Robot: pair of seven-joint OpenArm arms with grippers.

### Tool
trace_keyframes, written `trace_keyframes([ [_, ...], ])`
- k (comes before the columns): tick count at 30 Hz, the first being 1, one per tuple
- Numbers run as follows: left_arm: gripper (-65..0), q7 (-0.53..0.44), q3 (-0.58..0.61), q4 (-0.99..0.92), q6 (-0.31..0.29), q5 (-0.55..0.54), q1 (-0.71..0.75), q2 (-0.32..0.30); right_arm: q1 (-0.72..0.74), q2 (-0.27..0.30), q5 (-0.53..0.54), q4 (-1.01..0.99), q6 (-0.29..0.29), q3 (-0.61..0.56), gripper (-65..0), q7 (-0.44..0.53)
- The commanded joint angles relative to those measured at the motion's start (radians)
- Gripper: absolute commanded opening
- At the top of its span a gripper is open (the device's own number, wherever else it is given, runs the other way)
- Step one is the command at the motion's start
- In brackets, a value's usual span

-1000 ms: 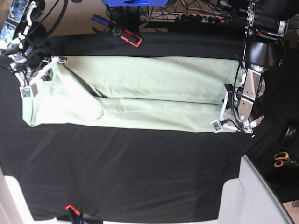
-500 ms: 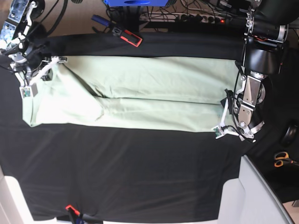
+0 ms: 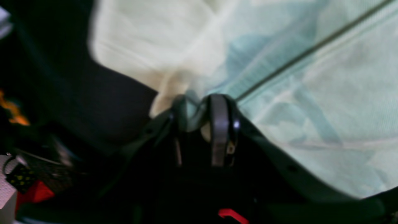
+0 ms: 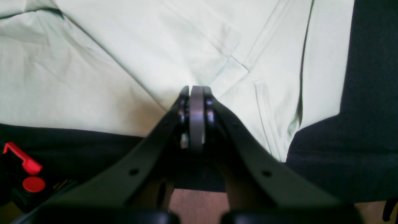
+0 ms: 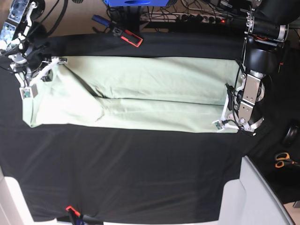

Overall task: Fold the T-shirt properly
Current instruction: 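Pinch the collar end with the left gripper and straighten it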

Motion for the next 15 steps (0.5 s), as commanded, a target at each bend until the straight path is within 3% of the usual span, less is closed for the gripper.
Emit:
trace_keyframes([
  [1,-54.6,-0.002,-0.004,0.015,0.009,0.008,-0.023,-0.010,0.006,0.006,0.011,0.018,0.001,0.004,-65.0,0.017],
  [7,-62.6,-0.004,-0.004,0.016,0.009,0.008,-0.019,-0.010,0.006,0.006,0.011,0.018,0.001,0.004,-65.0,0.017],
  [11,-62.5,-0.004,-0.013,0.044,0.009,0.008,-0.020,-0.010,0.006,0.006,0.011,0.018,0.001,0.002,-65.0,0.017],
  [15,-62.3,0.003,-0.021,0.187,0.009,0.007,0.006,-0.013,0.008,0.006,0.011,0.018,0.001,-0.002,-65.0,0.017],
])
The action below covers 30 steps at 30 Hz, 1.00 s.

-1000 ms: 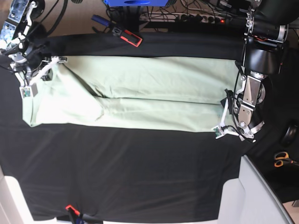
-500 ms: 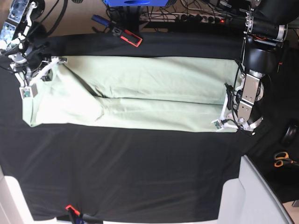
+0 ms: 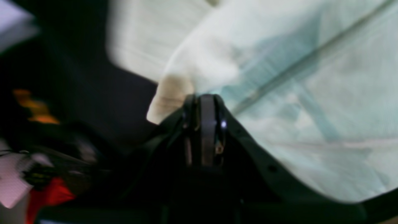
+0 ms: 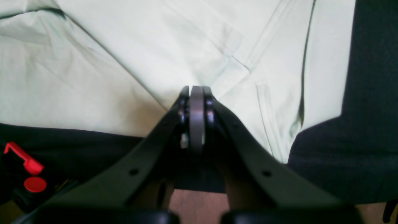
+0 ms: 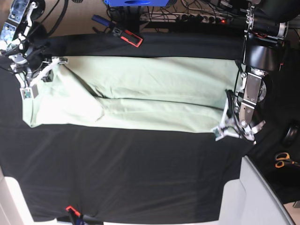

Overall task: Fold the T-shirt properly
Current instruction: 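Pinch the collar end with the left gripper and straighten it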

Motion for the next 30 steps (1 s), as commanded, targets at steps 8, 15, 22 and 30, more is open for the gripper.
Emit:
trace_keyframes([
  [8,-59.5,0.147,-0.004,0.235,0.009,-0.062,0.010,-0.022,0.016,0.007,0.011,0.018,0.001,-0.001,-65.0,0.015],
  [15,-61.5,0.204,0.001,0.413,0.009,-0.178,0.123,-0.077,0.018,0.007,0.011,0.018,-0.002,-0.001,-65.0,0.015],
  [22,-61.5,0.204,-0.004,0.463,0.009,-0.179,0.222,-0.100,0.038,0.007,0.011,0.018,-0.004,-0.001,-65.0,-0.016],
  [30,-60.8,0.196,-0.113,0.453,0.009,-0.190,0.211,-0.068,0.067,0.007,0.011,0.018,-0.002,-0.001,-65.0,-0.049],
])
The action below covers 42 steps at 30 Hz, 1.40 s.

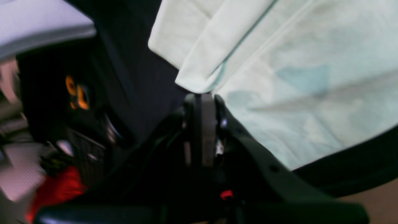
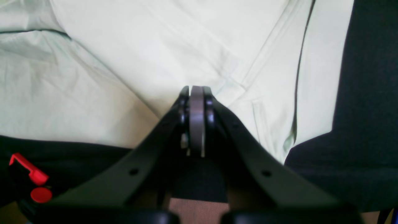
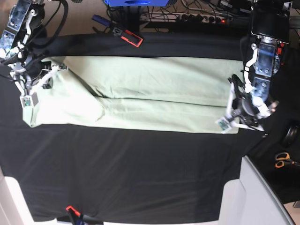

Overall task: Fold the T-shirt properly
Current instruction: 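Pinch the collar end with the left gripper and straighten it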

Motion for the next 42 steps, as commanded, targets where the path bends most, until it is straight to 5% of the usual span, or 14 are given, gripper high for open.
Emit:
trace_keyframes([
  [1,-60.8,0.000,-0.027,0.002,0.010,0.016,-0.028,0.001,0.006,0.006,0.011,0.018,0.001,0.002,-65.0,0.016],
  [12,-61.6,-0.094,-0.038,-0.352,0.010,0.027,-0.215,0.110,0.000,0.005,0.011,0.021,0.003,0.002,-65.0,0.016],
  [27,-63.2,-0.244,-0.049,-0.587,0.010,0.016,-0.323,0.110,-0.013,0.005,0.011,0.022,0.003,0.005,-65.0,0.016],
  [42,-63.3,-0.252,-0.050,-0.719,0.010,0.018,-0.416,0.109,-0.013,0.006,0.011,0.019,0.003,0.008,-65.0,0.016],
])
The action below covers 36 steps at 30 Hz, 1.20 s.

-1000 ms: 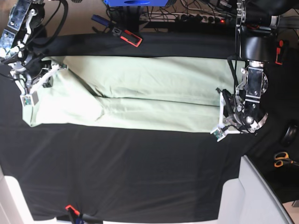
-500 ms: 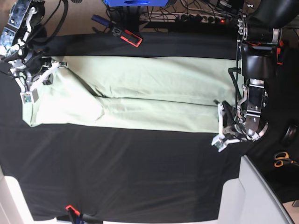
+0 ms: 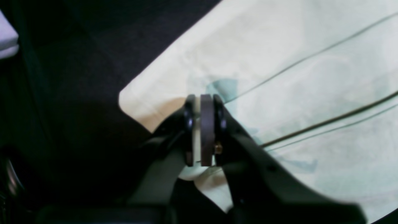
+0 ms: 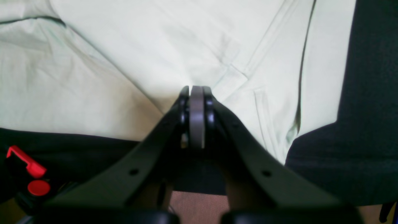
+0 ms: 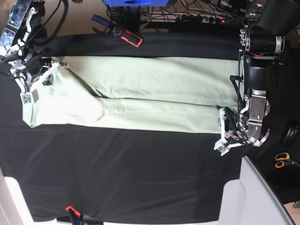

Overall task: Fold the T-shirt properly
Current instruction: 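Pinch the collar end with the left gripper and straighten it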

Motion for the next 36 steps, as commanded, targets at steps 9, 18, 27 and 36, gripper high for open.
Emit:
trace_keyframes([
  [9,-62.8,-0.096,0.040,-0.114,0.007,0.009,-0.048,-0.013,0.005,0.007,0.011,0.019,0.002,0.007,-65.0,0.020],
  [18,-63.0,-0.074,0.166,-0.042,0.007,0.003,0.024,-0.073,0.005,0.007,0.011,0.016,0.002,0.007,-65.0,0.023],
  [27,-62.8,0.032,0.172,0.179,0.007,0.007,0.127,-0.110,0.012,0.005,0.011,0.016,0.002,-0.001,-65.0,0.023],
  [36,-62.6,0.116,0.175,0.383,0.007,0.009,0.216,-0.110,0.026,0.005,0.011,0.016,0.002,-0.001,-65.0,0.019],
])
